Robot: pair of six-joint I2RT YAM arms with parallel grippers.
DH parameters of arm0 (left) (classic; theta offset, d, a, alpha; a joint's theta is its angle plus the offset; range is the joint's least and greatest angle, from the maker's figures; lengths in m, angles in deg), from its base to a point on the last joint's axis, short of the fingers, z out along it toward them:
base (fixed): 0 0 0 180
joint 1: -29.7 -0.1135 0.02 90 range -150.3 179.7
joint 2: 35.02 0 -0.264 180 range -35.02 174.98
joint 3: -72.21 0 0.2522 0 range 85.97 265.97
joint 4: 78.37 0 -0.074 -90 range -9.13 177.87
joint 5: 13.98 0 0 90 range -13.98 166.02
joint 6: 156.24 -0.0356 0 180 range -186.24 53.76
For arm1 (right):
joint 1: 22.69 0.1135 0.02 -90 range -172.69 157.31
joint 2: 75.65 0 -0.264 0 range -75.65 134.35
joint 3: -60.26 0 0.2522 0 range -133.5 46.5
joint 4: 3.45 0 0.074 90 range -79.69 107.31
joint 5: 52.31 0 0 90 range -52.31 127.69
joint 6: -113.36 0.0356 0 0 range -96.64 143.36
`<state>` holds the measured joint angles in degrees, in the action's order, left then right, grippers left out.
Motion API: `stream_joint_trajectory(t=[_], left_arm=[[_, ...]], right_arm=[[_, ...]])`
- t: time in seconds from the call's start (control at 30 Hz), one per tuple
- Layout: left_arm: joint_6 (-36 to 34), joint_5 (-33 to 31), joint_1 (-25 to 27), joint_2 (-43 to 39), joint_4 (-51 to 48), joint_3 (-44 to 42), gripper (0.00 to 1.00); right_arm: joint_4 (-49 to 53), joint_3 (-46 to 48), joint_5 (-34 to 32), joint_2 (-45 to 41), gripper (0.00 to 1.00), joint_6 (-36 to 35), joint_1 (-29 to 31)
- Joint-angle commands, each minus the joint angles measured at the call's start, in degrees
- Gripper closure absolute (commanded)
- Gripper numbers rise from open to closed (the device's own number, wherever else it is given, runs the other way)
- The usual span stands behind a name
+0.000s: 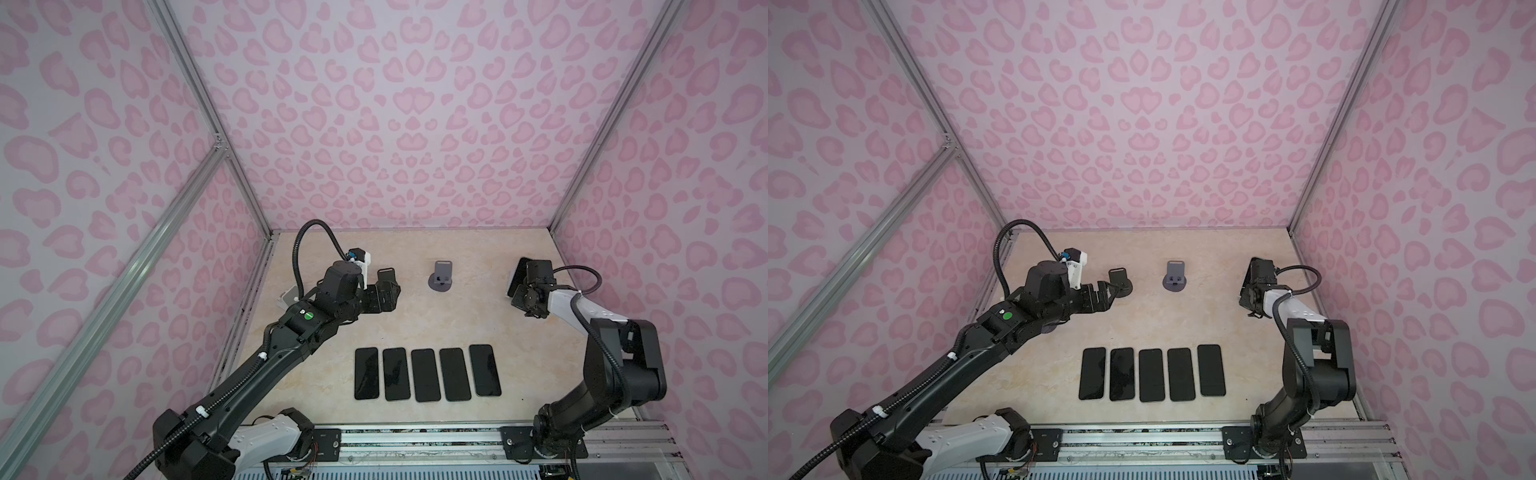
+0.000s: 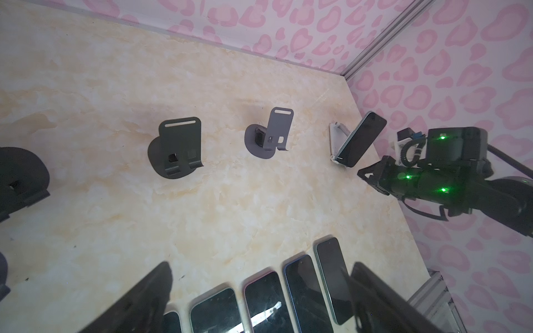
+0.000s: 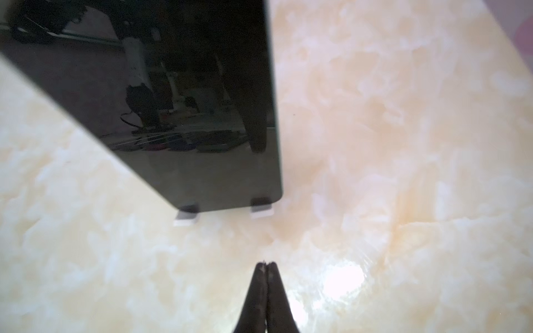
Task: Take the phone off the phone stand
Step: 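Lift the phone up off the white stand with the right gripper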
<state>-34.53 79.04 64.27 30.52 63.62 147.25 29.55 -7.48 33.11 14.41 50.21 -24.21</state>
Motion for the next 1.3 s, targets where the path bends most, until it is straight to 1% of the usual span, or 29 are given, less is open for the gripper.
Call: stream_joint_trajectory(t=[0.0,0.03,0.13,0.17,0.23,0.27,0.3,0.53,0.63,0.73,0.9,1.0,1.27], left_arm=[[0.4,0.8,0.0,-0.1,2.2,-0.1,0.02],[0.5,1.0,0.0,-0.1,2.2,-0.1,0.02],[0.6,1.6,0.0,-0.1,2.3,0.0,0.02],[0.6,1.8,0.0,-0.1,2.3,0.0,0.02],[0.6,1.9,0.0,-0.5,2.5,-0.1,0.02],[0.6,1.8,0.0,-0.5,2.5,-0.1,0.02],[0.6,1.7,0.0,-0.6,2.5,-0.1,0.02],[0.4,1.2,0.0,-0.9,2.4,-0.2,0.02],[0.4,1.2,0.0,-0.9,2.4,-0.2,0.02],[0.4,1.4,0.0,-0.9,2.4,-0.1,0.02],[0.4,1.3,0.0,-0.9,2.4,-0.2,0.02],[0.5,1.7,0.0,-0.6,2.4,-0.2,0.02],[0.5,1.7,-0.1,0.1,2.5,-0.2,0.02]], right_arm=[[1.7,0.0,-3.9,-4.3,0.86,0.5,1.5],[2.4,-0.7,-4.5,-5.8,0.75,0.8,1.5],[3.8,-4.0,-6.2,-8.3,0.51,-0.2,1.5],[3.6,-5.1,-7.1,-8.6,0.45,-0.8,1.5],[4.4,-8.7,-8.5,-7.7,0.26,-1.8,1.5],[5.4,-10.9,-8.5,-6.6,0.10,-2.7,1.4],[6.7,-13.6,-8.5,-4.9,0.02,-3.5,1.3],[18.2,-32.4,-7.1,9.3,0.02,-4.4,-0.4],[20.6,-37.4,-6.0,13.2,0.02,-5.4,-1.0],[20.5,-39.4,-3.8,14.5,0.02,-6.5,-1.2],[20.7,-40.2,-2.9,16.1,0.02,-7.7,-1.7],[20.5,-40.0,-1.7,17.2,0.02,-8.2,-2.3],[18.8,-38.2,-1.2,18.5,0.02,-8.6,-2.8]])
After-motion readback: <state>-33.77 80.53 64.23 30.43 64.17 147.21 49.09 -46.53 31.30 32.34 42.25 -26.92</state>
